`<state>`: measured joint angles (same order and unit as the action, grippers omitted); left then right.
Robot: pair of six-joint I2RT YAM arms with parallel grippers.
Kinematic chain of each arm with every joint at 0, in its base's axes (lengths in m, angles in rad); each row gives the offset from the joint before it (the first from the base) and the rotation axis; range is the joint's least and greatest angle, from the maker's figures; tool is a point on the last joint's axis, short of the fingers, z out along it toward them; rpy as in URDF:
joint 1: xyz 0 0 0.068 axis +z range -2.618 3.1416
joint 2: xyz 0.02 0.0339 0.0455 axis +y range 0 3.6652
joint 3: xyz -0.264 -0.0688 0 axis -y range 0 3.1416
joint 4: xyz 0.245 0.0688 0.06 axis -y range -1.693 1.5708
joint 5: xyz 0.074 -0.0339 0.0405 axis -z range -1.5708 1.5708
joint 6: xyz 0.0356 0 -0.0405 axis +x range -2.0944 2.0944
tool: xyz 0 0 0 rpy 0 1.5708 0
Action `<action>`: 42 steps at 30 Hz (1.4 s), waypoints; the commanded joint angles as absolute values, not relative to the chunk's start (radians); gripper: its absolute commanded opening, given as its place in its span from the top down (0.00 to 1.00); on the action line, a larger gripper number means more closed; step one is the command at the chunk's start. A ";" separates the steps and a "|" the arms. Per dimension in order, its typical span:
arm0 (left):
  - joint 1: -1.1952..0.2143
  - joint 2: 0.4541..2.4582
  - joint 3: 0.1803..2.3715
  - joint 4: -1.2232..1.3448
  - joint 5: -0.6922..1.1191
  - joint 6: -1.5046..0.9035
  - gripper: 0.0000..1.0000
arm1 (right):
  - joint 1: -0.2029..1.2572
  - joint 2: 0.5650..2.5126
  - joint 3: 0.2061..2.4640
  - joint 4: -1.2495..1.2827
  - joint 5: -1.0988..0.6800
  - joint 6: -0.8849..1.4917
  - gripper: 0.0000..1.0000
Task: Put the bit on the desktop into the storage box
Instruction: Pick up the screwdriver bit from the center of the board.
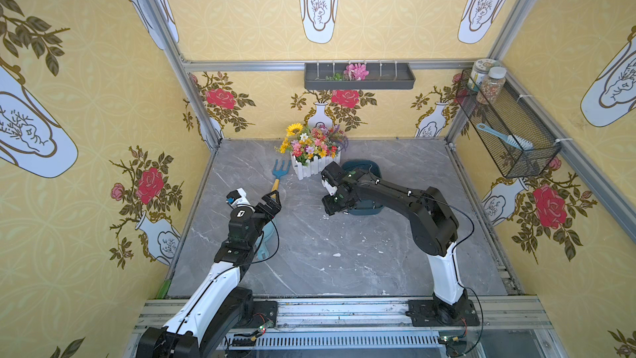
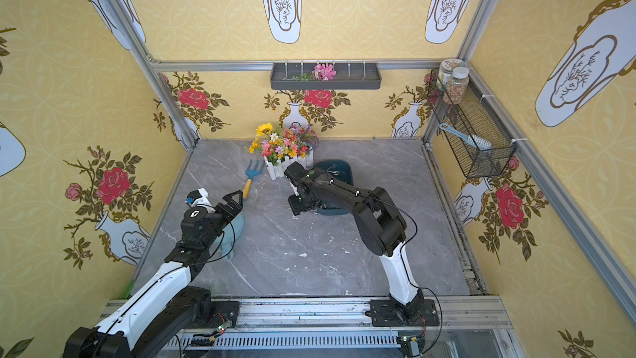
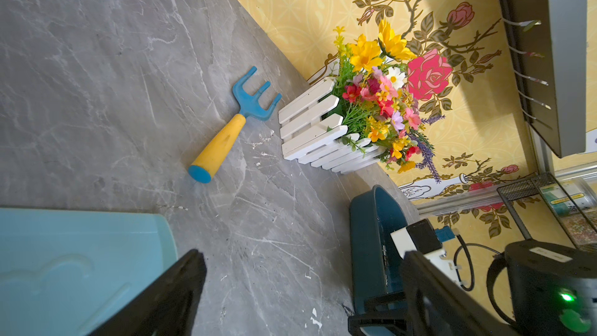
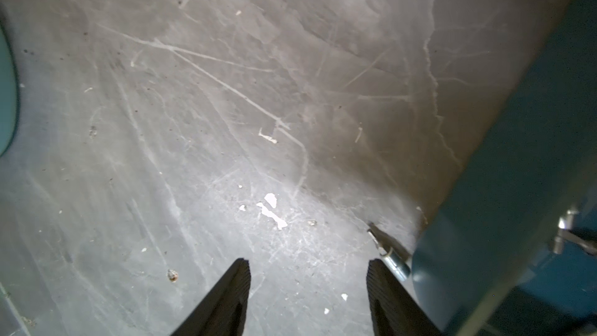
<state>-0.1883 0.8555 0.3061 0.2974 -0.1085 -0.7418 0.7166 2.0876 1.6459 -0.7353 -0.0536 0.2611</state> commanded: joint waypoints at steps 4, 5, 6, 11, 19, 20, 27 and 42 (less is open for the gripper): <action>-0.187 0.867 0.308 0.301 -0.106 -0.735 0.00 | 0.676 2.080 1.617 -0.760 -0.004 0.247 0.38; -0.187 0.869 0.309 0.303 -0.106 -0.735 0.00 | 0.673 2.078 1.615 -0.764 0.003 0.240 0.38; -0.187 0.872 0.311 0.304 -0.106 -0.734 0.00 | 0.668 2.077 1.614 -0.772 0.015 0.234 0.38; -0.187 0.880 0.311 0.310 -0.103 -0.734 0.00 | 0.658 2.077 1.606 -0.775 0.019 0.195 0.40; -0.187 0.887 0.313 0.314 -0.103 -0.732 0.00 | 0.659 2.117 1.623 -0.784 -0.009 0.172 0.42; -0.186 0.887 0.313 0.316 -0.103 -0.732 0.00 | 0.659 2.120 1.626 -0.785 -0.010 0.171 0.43; -0.186 0.896 0.315 0.318 -0.101 -0.730 0.00 | 0.670 2.159 1.654 -0.802 -0.008 0.161 0.44; -0.186 0.886 0.308 0.312 -0.105 -0.730 0.00 | 0.685 2.206 1.670 -0.850 0.000 0.158 0.59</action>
<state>-0.1879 0.8894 0.3115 0.2989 -0.1085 -0.7406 0.6823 2.1925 1.6680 -0.8078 -0.0002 0.1570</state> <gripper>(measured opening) 0.999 0.421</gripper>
